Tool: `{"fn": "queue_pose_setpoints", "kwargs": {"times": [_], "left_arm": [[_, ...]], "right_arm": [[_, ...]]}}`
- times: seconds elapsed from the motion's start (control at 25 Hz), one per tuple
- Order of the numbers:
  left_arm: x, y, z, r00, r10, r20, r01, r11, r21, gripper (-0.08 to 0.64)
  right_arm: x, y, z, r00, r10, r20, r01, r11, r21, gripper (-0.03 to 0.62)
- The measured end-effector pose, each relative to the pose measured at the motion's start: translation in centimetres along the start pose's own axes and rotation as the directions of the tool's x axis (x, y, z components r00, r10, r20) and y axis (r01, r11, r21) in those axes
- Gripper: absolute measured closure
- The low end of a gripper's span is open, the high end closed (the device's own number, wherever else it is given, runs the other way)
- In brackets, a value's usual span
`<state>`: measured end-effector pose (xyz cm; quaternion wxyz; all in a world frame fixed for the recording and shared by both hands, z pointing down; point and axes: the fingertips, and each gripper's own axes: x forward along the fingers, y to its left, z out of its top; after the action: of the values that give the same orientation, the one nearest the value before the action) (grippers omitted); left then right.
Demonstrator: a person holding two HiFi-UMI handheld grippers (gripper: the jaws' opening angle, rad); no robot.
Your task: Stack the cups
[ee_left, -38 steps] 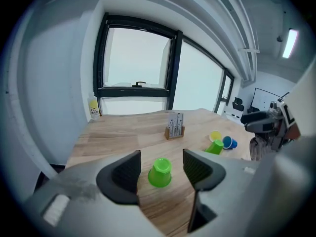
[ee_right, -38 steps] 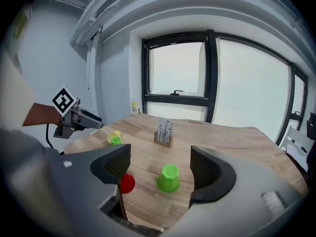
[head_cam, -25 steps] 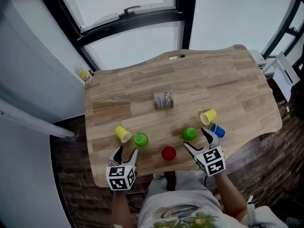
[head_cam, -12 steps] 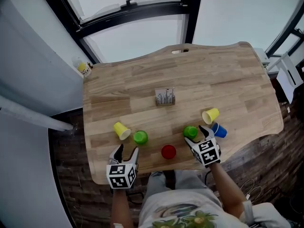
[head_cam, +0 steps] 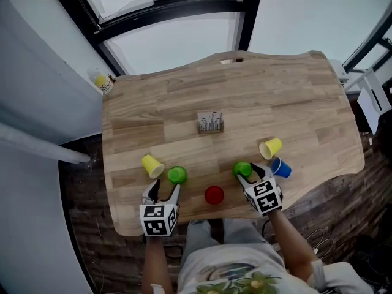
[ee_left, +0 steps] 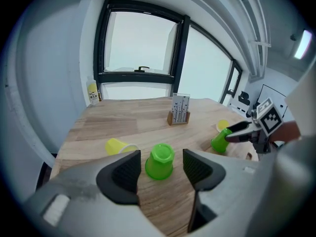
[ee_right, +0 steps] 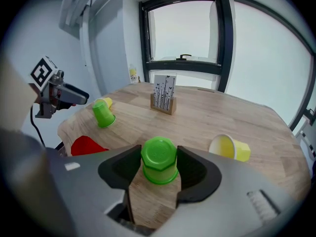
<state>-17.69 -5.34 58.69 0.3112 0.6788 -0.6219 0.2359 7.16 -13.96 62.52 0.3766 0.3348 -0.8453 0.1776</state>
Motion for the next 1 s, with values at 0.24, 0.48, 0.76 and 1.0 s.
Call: {"fn": "queue_pose_setpoints", "kwargs": {"times": [0.24,0.48,0.76,1.0], "left_arm": [[1.6,-0.3,-0.5,0.999,0.003,-0.035,-0.002,0.999,0.043,0.279],[3.3,-0.5,-1.1,0.997,0.005,-0.071,0.001,0.997,0.076,0.279],[4.7,-0.6,-1.5,0.996,-0.001,-0.094,0.01,0.996,0.092,0.279],[5.2,-0.2,-1.8,0.995,0.02,-0.097,-0.01,0.995,0.098,0.325]], "right_arm": [[-0.7,-0.2,0.6,1.0,-0.008,0.022,0.008,1.0,0.006,0.364],[-1.8,-0.4,1.1,0.999,-0.021,0.048,0.02,1.0,0.008,0.364],[-3.1,-0.1,1.2,0.997,-0.033,0.064,0.032,0.999,0.015,0.364],[-3.9,0.3,0.8,0.997,-0.038,0.068,0.037,0.999,0.022,0.364]]}}
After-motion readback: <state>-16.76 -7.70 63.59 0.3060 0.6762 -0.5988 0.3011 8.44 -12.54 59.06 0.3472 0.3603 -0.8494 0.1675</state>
